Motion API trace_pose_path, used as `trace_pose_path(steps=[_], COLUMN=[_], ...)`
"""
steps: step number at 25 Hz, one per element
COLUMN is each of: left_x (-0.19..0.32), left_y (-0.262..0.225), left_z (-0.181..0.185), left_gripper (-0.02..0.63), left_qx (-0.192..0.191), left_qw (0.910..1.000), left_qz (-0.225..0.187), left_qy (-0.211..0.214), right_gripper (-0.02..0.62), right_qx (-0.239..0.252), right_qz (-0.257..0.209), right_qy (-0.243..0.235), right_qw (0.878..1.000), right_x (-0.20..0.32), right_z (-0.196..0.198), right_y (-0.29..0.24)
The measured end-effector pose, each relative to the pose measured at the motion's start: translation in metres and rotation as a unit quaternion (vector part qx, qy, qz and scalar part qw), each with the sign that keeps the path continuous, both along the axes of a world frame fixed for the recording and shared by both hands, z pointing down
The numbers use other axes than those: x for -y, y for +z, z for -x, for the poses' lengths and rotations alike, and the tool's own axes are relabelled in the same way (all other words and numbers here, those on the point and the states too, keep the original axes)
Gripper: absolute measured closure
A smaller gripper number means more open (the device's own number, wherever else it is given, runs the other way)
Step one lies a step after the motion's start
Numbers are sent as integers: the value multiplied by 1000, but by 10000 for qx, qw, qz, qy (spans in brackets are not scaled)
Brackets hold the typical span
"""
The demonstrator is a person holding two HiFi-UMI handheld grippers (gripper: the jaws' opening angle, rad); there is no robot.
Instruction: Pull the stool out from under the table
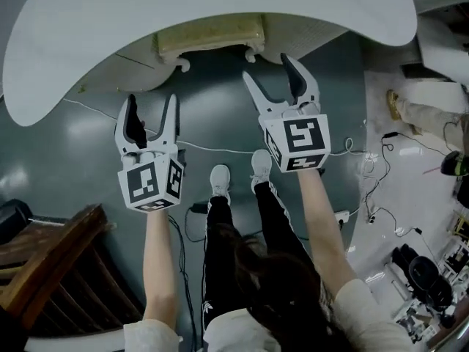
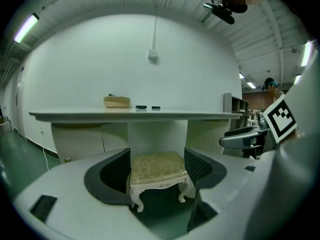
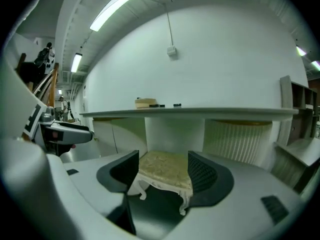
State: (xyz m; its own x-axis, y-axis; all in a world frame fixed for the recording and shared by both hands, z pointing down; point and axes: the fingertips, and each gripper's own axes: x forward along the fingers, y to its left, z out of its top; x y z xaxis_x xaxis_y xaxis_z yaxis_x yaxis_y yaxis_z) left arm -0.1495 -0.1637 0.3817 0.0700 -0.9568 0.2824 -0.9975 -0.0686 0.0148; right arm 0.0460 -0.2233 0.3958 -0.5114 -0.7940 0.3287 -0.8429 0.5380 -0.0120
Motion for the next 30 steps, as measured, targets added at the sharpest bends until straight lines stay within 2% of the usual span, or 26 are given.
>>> trace_pose_path(steps=[4,8,15,22,25,28,30], left_x=[10,39,82,99,102,114,124], left_y=[79,142,192,268,305,337,354], left_z=[-7,-17,-8,5,18,43,58], left_gripper=[288,290,289,288,287,259,256], left_qx=[-36,-131,160,439,375,201,232], left_qw=[9996,9996,9998,9966,9956,9938,9920], left_qz=[118,174,81,585,827,1086,1192], left_qy=[-268,-153,117,375,243,-127,-333], right_gripper=[293,293,291,291,291,285,279], right_qx=[-80,-284,-549,-713,-919,-1241,-1517], right_qz=[171,402,434,747,845,956,1051], right_qy=[19,165,78,45,141,359,475], right_qw=[9998,9987,9975,9946,9921,9870,9817], right_x=[15,34,69,92,104,119,127], right_z=[-13,-29,-7,8,4,-6,-16], right_y=[70,130,189,255,289,323,344])
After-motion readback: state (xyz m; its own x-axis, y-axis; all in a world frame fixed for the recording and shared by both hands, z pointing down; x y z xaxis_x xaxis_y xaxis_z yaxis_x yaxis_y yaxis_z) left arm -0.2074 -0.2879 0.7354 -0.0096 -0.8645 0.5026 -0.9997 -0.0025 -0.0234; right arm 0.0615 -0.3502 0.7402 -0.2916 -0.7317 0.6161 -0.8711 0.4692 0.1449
